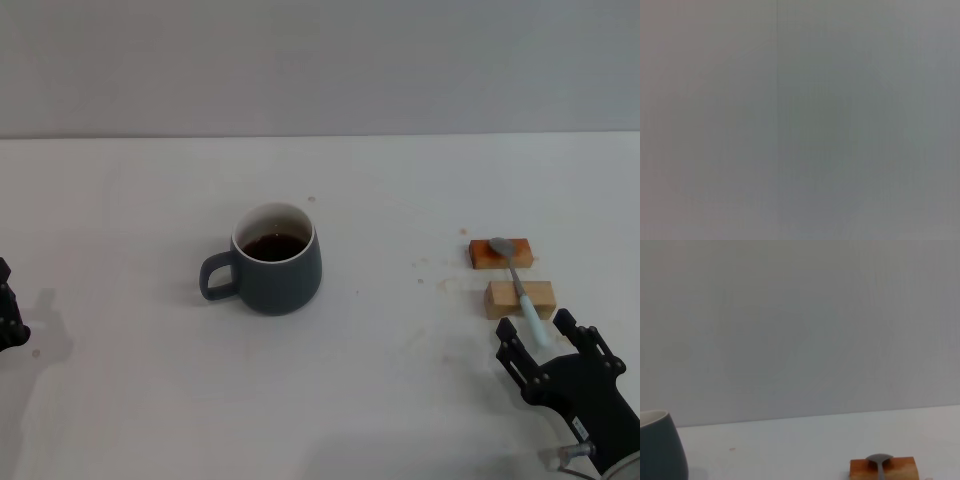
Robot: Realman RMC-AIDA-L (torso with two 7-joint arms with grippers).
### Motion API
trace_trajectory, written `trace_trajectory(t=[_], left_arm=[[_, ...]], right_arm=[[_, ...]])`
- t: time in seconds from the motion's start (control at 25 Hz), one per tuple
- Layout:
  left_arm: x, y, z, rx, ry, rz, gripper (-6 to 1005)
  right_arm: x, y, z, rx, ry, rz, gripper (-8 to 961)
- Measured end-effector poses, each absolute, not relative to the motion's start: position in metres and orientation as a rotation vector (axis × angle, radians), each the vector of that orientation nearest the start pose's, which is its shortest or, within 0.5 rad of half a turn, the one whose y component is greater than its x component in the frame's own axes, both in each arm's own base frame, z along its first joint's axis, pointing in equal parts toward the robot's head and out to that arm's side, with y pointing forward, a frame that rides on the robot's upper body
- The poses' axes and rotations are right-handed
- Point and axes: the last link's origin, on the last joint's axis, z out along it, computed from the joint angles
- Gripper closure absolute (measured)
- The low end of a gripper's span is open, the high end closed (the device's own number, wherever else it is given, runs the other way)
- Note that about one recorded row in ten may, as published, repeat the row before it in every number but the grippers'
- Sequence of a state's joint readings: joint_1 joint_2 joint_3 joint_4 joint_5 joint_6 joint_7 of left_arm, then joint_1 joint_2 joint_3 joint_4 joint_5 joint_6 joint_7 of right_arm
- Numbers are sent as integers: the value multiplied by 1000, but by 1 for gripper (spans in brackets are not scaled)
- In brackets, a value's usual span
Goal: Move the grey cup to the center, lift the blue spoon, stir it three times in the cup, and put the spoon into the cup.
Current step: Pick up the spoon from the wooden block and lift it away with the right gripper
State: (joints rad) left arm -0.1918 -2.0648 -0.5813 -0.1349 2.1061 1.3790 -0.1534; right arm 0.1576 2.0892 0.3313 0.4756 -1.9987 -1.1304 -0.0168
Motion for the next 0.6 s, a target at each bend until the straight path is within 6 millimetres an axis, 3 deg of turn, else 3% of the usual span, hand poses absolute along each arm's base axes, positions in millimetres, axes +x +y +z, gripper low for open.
trace_trajectory(t=[0.6], left_arm=[[-377,234,-6,-1545,-559,-646,1001]], right_arm=[[319,220,-101,-1771,775,676,215]])
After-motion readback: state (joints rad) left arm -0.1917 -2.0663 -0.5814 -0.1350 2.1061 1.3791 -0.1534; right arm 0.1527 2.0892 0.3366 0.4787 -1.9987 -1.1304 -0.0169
